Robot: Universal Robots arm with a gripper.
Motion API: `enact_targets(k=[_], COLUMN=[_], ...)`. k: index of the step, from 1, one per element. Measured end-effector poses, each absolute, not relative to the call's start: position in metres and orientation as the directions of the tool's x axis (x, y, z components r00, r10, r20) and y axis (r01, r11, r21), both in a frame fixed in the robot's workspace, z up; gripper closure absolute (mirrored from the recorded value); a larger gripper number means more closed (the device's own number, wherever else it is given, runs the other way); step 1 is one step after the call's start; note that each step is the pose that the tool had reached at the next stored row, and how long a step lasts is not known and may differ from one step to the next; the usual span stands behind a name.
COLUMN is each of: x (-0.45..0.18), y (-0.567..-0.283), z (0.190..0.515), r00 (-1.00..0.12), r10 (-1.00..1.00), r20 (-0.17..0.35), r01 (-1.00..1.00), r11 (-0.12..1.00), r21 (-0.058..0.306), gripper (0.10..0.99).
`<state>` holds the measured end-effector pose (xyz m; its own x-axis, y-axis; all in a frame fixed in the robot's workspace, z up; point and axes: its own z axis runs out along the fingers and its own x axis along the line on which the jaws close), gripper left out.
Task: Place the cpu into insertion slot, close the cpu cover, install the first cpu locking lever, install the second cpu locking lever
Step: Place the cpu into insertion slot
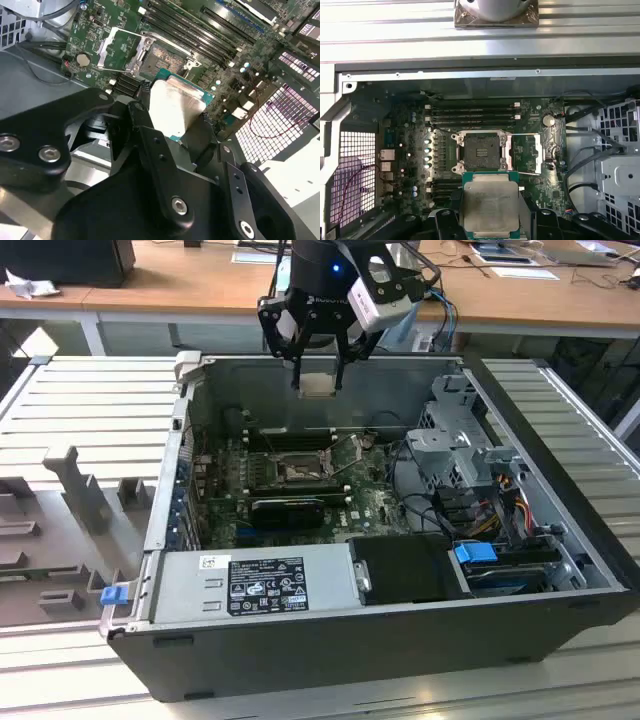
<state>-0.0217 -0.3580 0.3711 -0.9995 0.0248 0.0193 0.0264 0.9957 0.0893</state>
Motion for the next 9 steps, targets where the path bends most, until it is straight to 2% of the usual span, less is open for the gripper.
enact_targets(k=[9], x=[-0.0218], y=[-0.3581], z=[0.3696], r00=[-0.999], r10=[0.051], r20=[0.019], r01=[0.053], r11=[0.995], r21=[0.089], gripper=[0.557])
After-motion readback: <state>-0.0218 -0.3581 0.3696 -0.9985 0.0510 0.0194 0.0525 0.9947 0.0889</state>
